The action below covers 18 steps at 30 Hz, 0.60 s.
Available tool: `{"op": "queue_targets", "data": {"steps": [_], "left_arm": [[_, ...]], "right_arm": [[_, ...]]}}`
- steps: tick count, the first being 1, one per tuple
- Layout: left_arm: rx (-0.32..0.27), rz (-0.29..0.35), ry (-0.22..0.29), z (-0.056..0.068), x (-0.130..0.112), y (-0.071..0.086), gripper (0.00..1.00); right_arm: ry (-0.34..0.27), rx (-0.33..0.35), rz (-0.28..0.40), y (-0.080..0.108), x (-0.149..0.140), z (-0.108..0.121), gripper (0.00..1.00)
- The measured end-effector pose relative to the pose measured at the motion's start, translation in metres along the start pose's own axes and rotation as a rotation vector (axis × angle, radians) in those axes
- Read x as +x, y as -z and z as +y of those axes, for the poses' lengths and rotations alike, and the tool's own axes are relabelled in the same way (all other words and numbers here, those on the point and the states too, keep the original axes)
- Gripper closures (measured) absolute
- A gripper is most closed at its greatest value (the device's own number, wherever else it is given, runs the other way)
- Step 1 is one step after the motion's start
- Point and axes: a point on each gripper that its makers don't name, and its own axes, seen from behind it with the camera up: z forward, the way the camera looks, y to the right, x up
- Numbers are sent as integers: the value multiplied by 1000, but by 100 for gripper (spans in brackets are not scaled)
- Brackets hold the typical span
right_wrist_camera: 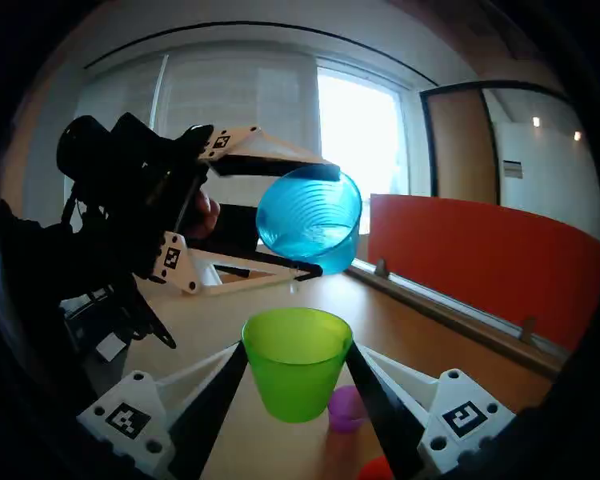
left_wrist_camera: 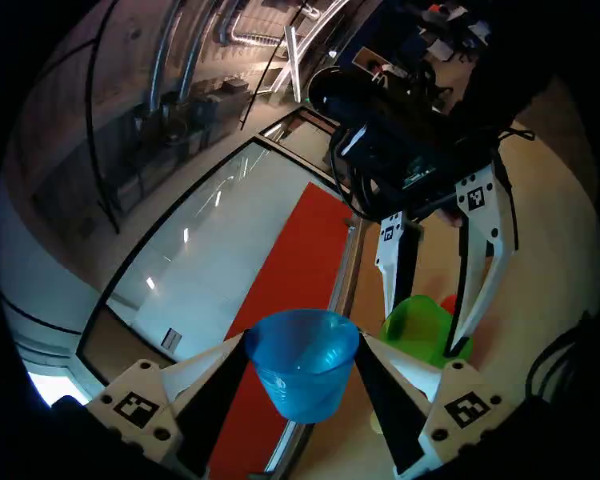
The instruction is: Pour water
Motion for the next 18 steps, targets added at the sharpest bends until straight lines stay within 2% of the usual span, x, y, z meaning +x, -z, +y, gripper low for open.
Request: {"op": "queue_targets", "data": {"steps": [18], "left_arm": [[-3,4,-66,0,9,0,12]], "right_arm": [[5,-2,2,2,0,0,9]]}}
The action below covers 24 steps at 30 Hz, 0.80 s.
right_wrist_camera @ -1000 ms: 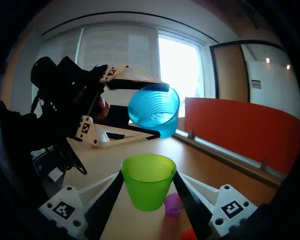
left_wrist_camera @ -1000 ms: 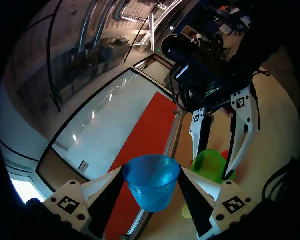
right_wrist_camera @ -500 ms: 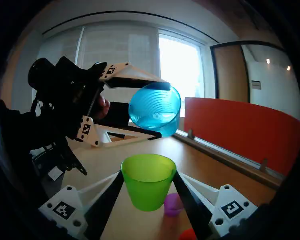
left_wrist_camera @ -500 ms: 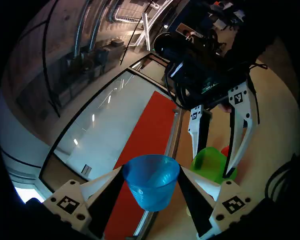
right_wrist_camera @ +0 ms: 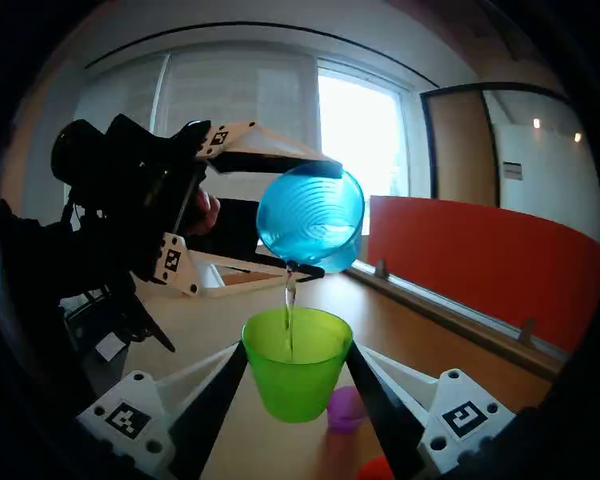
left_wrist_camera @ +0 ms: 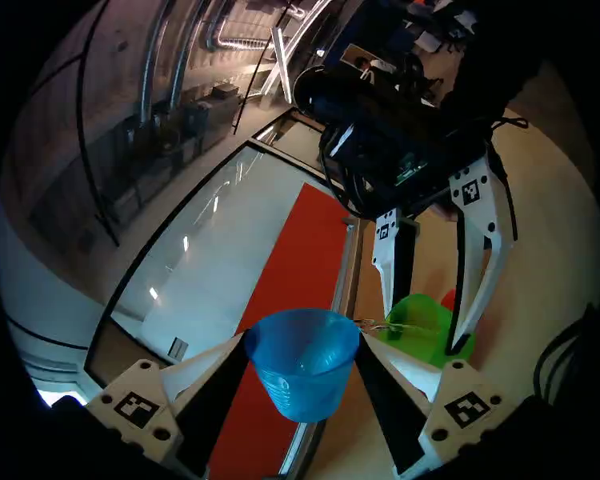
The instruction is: Pour water
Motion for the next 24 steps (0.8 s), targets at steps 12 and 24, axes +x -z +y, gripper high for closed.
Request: {"op": "queue_targets", "data": {"steps": [12,24], "left_arm": [[1,4,-21,-1,1,0,12],[4,5,-35,-3,3,3,12]], "right_arm": [[0,-6,-1,1,-2,3,9],[1,-6,1,0,-1,2,9]]}}
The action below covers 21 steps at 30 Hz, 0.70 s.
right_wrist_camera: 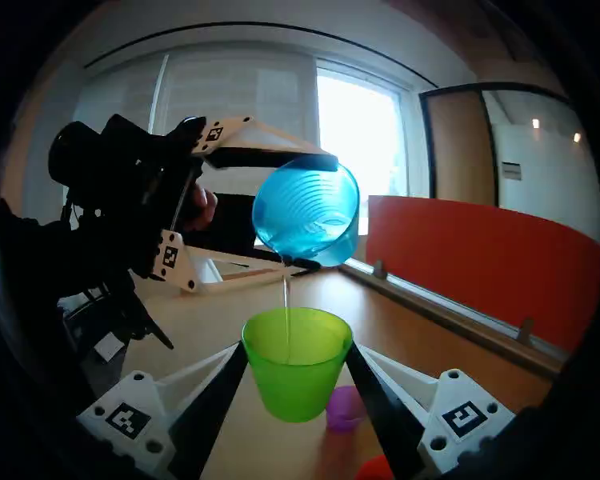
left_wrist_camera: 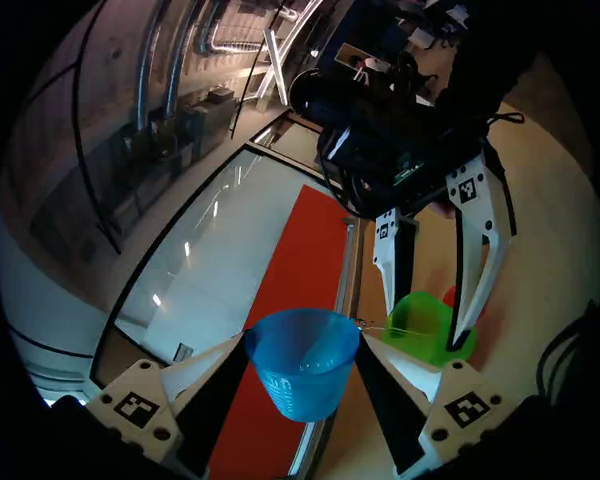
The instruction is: Pour water
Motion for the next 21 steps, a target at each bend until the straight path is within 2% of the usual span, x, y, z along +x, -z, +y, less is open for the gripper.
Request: {"op": "queue_targets", "data": {"steps": [21], "left_arm": [[12,-2,-47,-3,1,2,12]], "right_arm": [[5,3,4,-1,2,-2,9]]}}
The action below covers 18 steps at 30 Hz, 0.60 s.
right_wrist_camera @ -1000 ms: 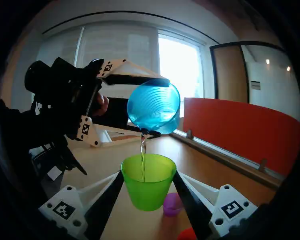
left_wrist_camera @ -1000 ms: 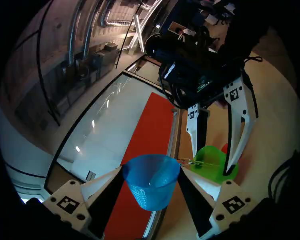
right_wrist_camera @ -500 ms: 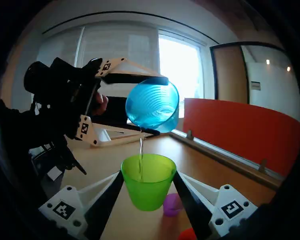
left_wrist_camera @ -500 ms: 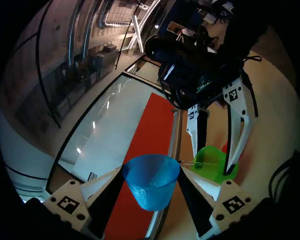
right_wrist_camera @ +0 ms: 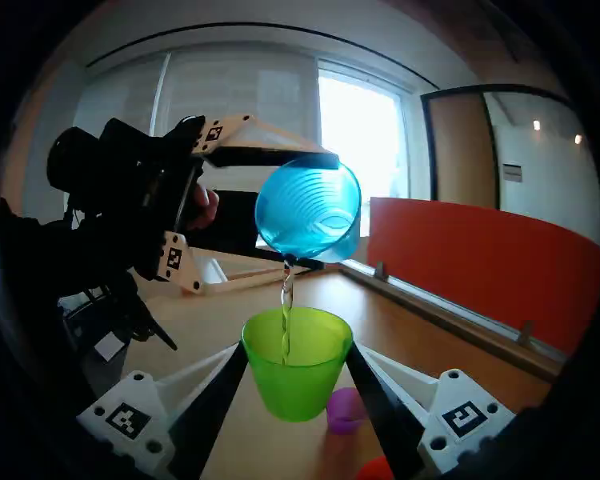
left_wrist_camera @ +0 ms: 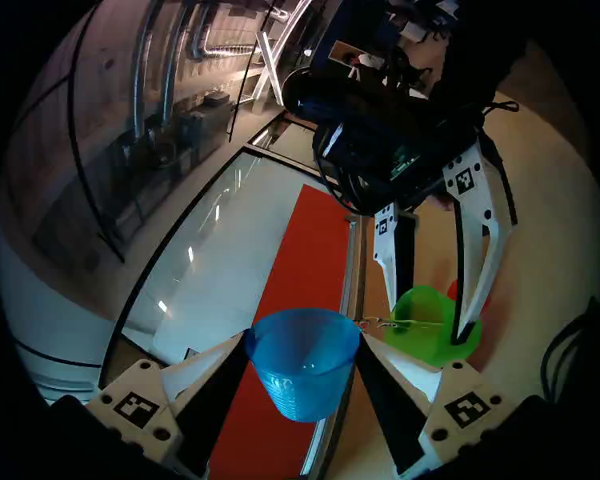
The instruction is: Pour water
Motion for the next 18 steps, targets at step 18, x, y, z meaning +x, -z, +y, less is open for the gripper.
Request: {"op": "queue_targets", "data": {"steps": [18], "left_arm": [[-5,-7,-29,1,0,1,12]], "right_arm": [[5,-2,5,-2,2,-1,9]]}}
